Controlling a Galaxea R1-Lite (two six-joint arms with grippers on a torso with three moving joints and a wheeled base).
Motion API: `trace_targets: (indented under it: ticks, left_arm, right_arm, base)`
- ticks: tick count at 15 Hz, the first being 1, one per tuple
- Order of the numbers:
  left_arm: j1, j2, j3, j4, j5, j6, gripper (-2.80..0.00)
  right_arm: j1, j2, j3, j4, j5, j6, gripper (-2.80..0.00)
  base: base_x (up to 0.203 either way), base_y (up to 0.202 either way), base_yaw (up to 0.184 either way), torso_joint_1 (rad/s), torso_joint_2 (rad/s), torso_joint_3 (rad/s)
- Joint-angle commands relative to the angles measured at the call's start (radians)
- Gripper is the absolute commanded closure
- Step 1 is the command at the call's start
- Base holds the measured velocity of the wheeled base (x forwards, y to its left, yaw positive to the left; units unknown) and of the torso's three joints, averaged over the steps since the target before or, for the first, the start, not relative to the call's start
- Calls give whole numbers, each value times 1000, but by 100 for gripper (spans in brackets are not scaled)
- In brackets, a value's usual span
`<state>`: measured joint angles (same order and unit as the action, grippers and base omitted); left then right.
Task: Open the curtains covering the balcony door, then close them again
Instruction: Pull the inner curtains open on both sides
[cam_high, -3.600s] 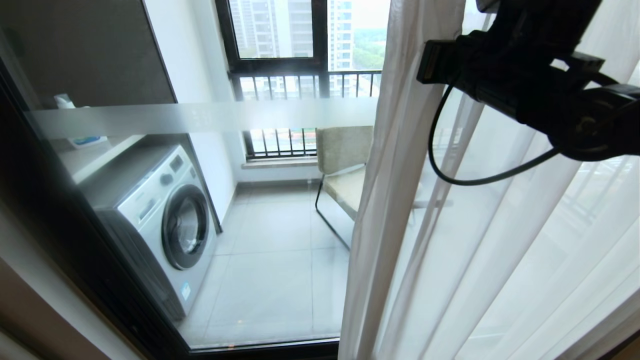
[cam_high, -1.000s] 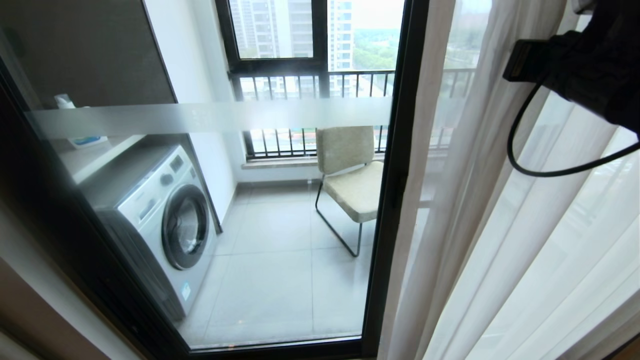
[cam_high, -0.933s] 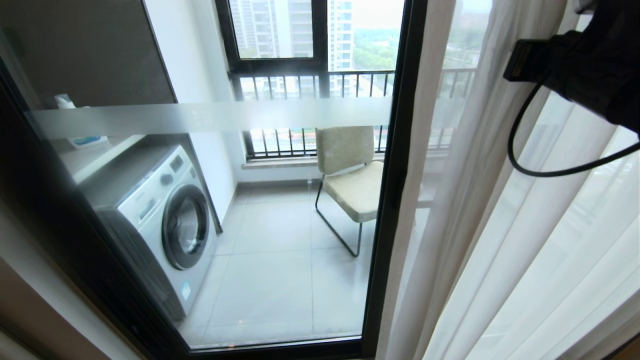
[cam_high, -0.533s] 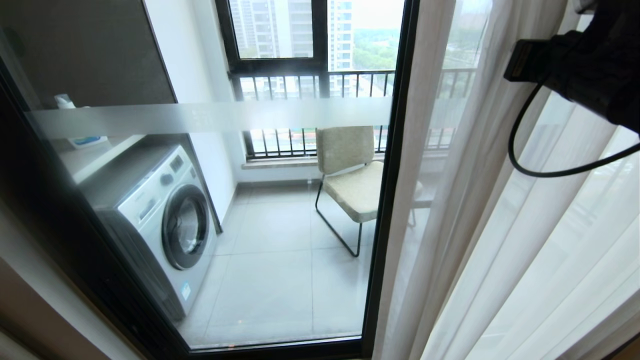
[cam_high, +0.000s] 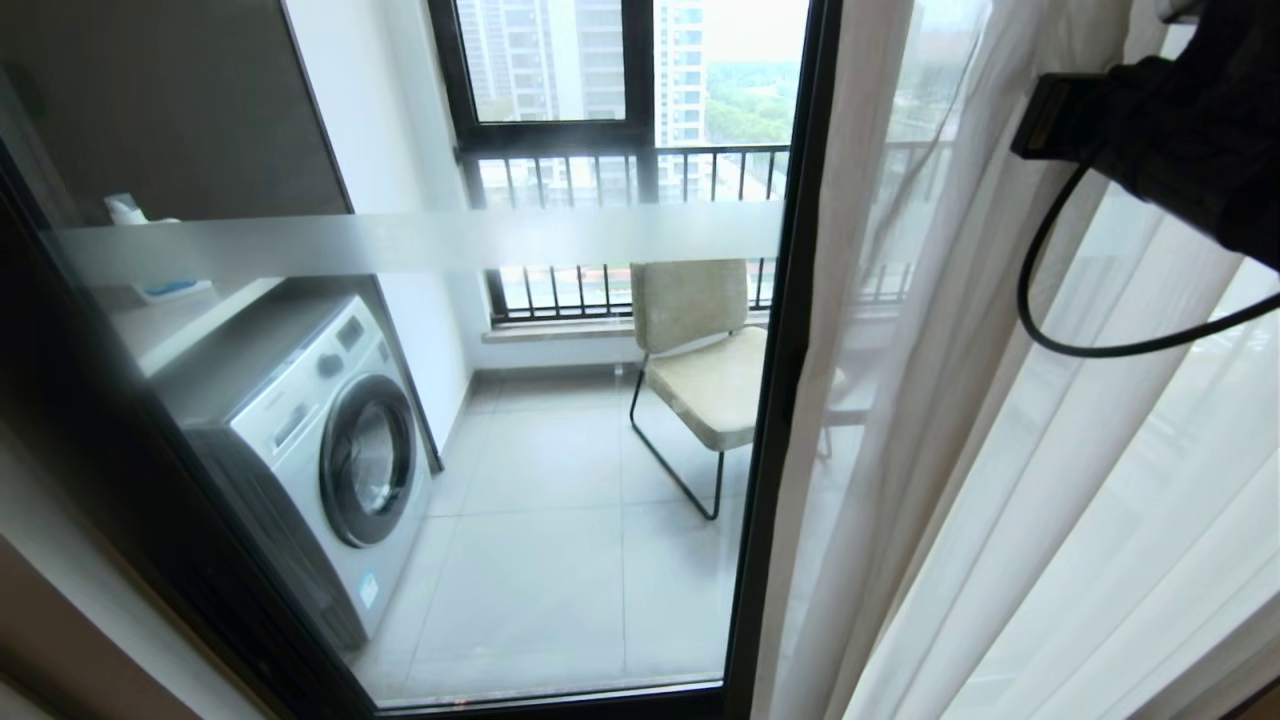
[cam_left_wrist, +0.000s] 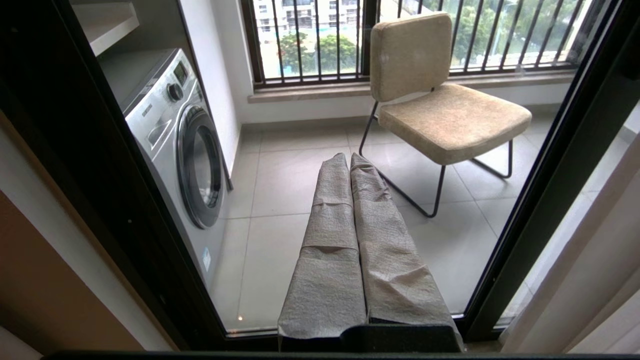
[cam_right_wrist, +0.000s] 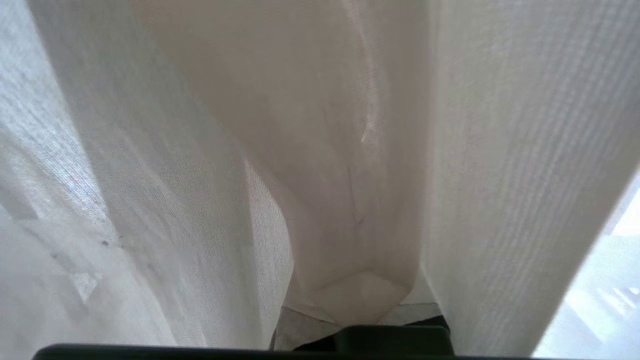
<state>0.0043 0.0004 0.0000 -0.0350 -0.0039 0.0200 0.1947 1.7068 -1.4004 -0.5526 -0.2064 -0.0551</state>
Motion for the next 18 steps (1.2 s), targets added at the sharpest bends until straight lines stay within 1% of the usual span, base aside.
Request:
trace_targets:
  ticks: [1,4,12,16,18]
  left_arm:
    - [0,0,0,0,1,0,0]
    - [0,0,0,0,1,0,0]
    - [0,0,0,0,-1,-2,0]
    - [0,0,0,0,-1,-2,0]
    - [0,0,0,0,-1,-2,0]
  right_arm:
    - [0,2,0,-1,-1,0,0]
    - [0,2,0,-1,-1,-1,0]
    - [0,2,1,-1,-1,-2,0]
    - [0,-13,36,-7,-1,-2,0]
    - [0,-16,44,-16,-1,-2,0]
  base:
    - [180,0,-2,2,-2,12]
    - [129,0,-1,19,13,0]
    - [0,0,0,0,0,0]
    - [0,0,0,0,0,0]
    - [-1,-100,8,5,1,2]
